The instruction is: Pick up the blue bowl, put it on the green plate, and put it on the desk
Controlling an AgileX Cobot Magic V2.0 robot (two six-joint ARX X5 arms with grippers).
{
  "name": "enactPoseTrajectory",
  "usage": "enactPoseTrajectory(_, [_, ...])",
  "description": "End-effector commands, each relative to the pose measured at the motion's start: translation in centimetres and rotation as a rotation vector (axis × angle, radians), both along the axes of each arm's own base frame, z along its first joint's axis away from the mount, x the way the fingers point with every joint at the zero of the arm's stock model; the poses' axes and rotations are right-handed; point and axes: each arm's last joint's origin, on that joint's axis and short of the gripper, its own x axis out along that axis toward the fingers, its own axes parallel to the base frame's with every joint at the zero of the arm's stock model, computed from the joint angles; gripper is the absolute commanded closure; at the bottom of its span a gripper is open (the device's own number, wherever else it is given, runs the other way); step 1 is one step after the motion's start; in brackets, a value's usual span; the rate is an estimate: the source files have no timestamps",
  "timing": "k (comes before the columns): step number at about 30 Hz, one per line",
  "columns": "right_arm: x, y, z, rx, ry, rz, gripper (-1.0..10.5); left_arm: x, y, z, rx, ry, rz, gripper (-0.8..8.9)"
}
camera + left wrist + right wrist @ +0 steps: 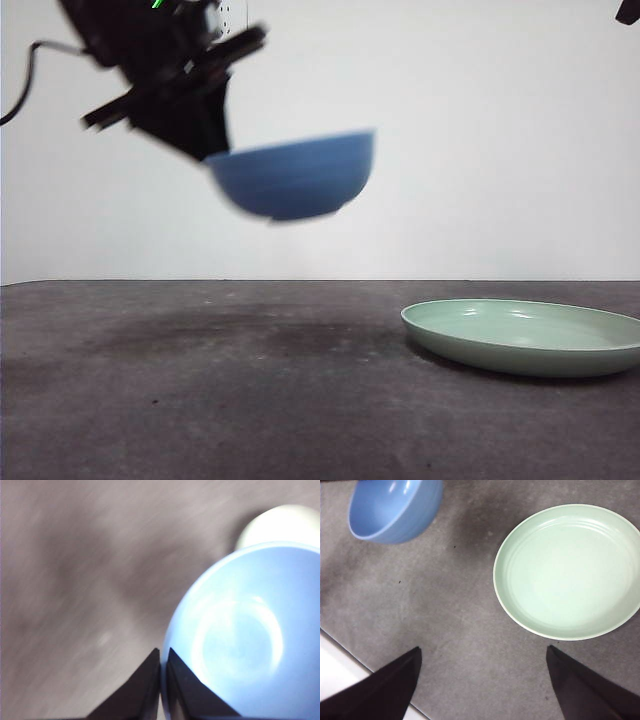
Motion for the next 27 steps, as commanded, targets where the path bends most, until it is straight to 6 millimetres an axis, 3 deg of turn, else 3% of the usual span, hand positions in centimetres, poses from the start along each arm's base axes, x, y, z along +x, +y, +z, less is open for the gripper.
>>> enactPoseTrajectory(1, [-0.4,0.0,0.8,0.021,-0.024,-0.026,5.5,0.5,-1.8,1.7,-0.047,-0.044,-0.027,8.04])
enactPoseTrajectory(6, [-2.3,-0.5,1.6,0.022,-0.078,-0.090,5.5,1.5,-4.4,2.9,-0.067,-0.073,-0.073,8.04])
enactPoseTrajectory(13, [-5.5,-1.3,3.1,-0.059,-0.114,-0.189,5.5,3.6,-8.9,1.9,-0.048,-0.040,-0.135,8.04])
enactPoseTrajectory(21, [-8.0,-2.0,5.7,-0.116,-0.151,-0.249,5.5,5.7,-14.5,-1.7,-0.008,0.016,-0.204,8.04])
enactPoseTrajectory(27, [-9.0,-2.1,6.5,-0.121,-0.159,-0.257,5.5,6.7,-17.3,-5.2,0.029,0.050,-0.223,8.04])
